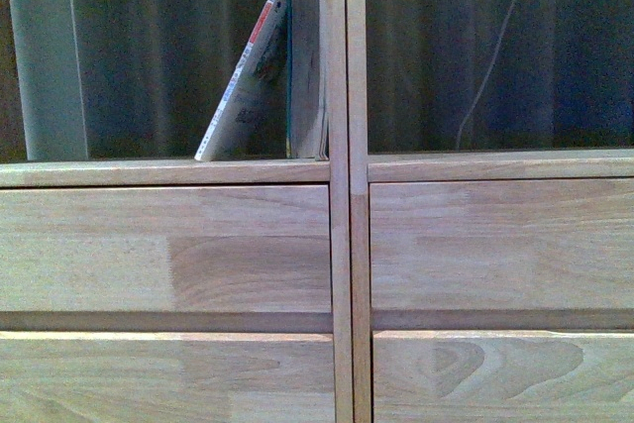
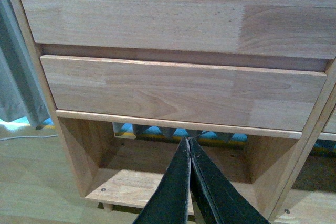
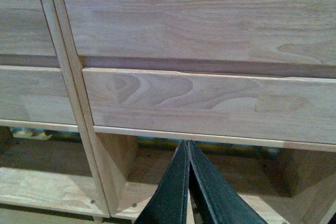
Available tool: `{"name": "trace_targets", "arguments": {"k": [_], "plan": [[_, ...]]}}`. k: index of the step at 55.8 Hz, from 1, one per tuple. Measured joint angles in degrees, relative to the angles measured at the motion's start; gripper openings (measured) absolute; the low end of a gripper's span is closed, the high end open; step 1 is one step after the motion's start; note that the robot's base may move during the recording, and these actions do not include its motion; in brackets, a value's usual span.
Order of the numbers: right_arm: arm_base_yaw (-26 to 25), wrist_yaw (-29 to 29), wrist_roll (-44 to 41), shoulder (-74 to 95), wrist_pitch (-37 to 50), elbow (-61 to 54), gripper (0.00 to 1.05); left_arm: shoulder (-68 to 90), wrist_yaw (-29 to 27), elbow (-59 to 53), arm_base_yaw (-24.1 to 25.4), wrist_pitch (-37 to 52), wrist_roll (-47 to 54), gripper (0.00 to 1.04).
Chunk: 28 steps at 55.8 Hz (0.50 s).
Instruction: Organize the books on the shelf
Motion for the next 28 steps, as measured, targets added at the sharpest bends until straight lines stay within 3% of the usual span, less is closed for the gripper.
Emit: {"name": "trace_targets", "arguments": {"k": [6,10,21,28], "plan": [[0.0,0.0,0.0,-1.9,-2.0,0.0,0.03,-2.3,0.0,0.0,0.0,-2.3,0.0,0.03],[0.0,0.0,0.0,-9.0,-10.8,0.0,0.03,-4.0,0.0,0.0,0.0,-4.0,0.0,0.03],[0.0,0.0,0.0,-11.1,-11.4,0.0,0.03,-7.3,0.0,0.0,0.0,-7.3,0.0,0.03],[0.0,0.1,0.0,-11.1,-11.4,0.0,0.03,-15.9,0.0,0.0,0.0,-16.8,0.0,0.03]]}}
